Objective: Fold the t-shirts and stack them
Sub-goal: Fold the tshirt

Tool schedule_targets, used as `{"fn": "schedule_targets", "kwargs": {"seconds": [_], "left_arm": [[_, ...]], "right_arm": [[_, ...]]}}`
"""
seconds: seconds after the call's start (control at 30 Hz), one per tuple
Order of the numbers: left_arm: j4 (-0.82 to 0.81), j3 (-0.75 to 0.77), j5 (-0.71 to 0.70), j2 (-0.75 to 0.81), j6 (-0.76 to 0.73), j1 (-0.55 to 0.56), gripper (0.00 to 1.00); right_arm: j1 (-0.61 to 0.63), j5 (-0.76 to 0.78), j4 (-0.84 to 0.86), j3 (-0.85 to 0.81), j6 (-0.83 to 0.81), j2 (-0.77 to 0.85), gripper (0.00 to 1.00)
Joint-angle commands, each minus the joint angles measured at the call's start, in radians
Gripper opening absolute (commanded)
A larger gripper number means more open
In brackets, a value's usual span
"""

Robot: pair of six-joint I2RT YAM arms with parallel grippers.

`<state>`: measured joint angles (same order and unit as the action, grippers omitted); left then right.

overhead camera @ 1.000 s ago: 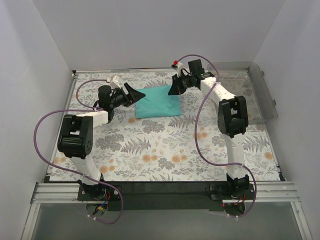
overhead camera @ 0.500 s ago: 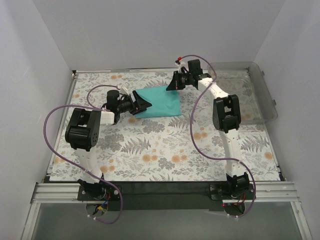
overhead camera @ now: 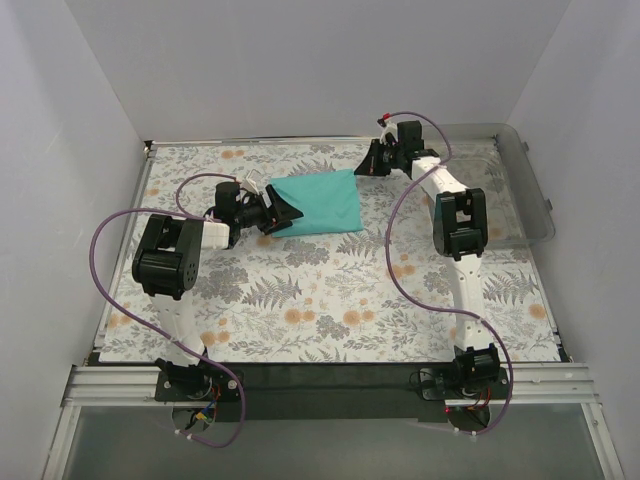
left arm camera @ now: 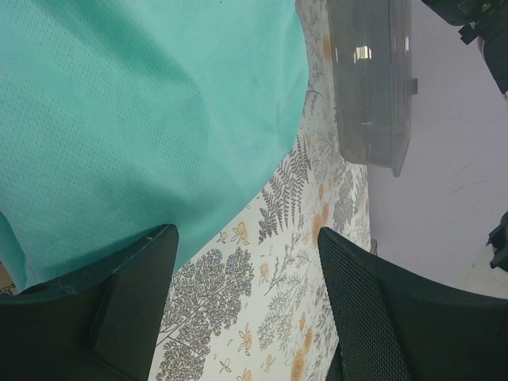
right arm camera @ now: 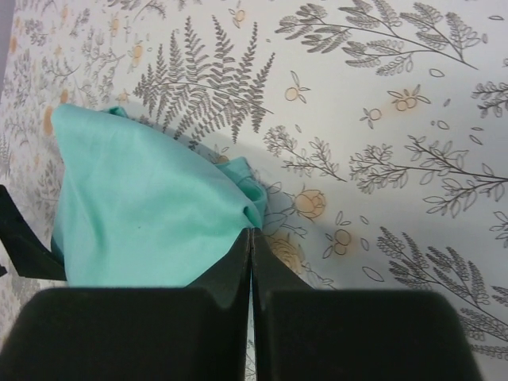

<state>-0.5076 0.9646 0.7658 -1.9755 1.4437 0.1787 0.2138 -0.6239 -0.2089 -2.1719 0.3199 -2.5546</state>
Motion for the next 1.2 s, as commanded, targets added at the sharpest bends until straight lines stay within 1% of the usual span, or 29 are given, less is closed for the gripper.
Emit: {"fn": "schedule_targets", "kwargs": {"seconds": [0.0,0.17,0.4,0.57,0.63,0.7,0.73,0.77,0.8,0.83,0.87,0.9,0.93,1.03,1.17], "left_arm": [[0.024,0.034,-0.01,-0.013,-0.028,0.001,0.66],[0.044,0.04,-0.014,-0.013,-0.035,0.001,0.66],[0.04,0.078,0.016,0.003,-0.063,0.001,0.67],[0.07,0.146,0.015,0.053,-0.109,0.001,0.69],[0.108,0.19,0.0,0.078,-0.131,0.001,0.7],[0.151,0.22,-0.031,0.089,-0.15,-0.002,0.7],[0.174,0.238,-0.046,0.089,-0.157,-0.002,0.7],[0.194,0.271,-0.081,0.081,-0.164,-0.005,0.7],[0.217,0.293,-0.098,0.075,-0.175,-0.007,0.7],[0.257,0.307,-0.12,0.066,-0.177,-0.008,0.7],[0.271,0.33,-0.147,0.047,-0.177,-0.01,0.7],[0.283,0.339,-0.164,0.037,-0.177,-0.012,0.7],[0.306,0.347,-0.181,0.027,-0.177,-0.013,0.7],[0.317,0.365,-0.23,-0.009,-0.177,-0.018,0.7],[0.317,0.401,-0.261,-0.057,-0.183,-0.024,0.69]], "right_arm": [[0.001,0.021,0.025,-0.066,0.015,-0.021,0.01],[-0.001,0.079,0.025,-0.08,0.007,-0.03,0.01],[-0.004,0.101,0.025,-0.098,-0.028,-0.015,0.01],[-0.005,0.124,0.025,-0.049,-0.117,0.111,0.01],[-0.005,0.128,0.023,-0.022,-0.166,0.155,0.04],[-0.005,0.118,0.008,0.036,-0.205,0.224,0.08],[-0.007,0.107,0.002,0.061,-0.255,0.249,0.1],[-0.007,0.055,-0.006,0.085,-0.289,0.296,0.14],[-0.005,0.018,-0.029,0.148,-0.315,0.321,0.17],[-0.004,-0.012,-0.04,0.182,-0.4,0.347,0.18],[-0.004,-0.058,-0.047,0.223,-0.43,0.396,0.24],[-0.002,-0.071,-0.066,0.257,-0.453,0.417,0.26],[-0.002,-0.074,-0.075,0.324,-0.484,0.439,0.28],[-0.001,-0.059,-0.113,0.433,-0.518,0.499,0.3],[0.006,-0.017,-0.164,0.544,-0.561,0.54,0.35]]}}
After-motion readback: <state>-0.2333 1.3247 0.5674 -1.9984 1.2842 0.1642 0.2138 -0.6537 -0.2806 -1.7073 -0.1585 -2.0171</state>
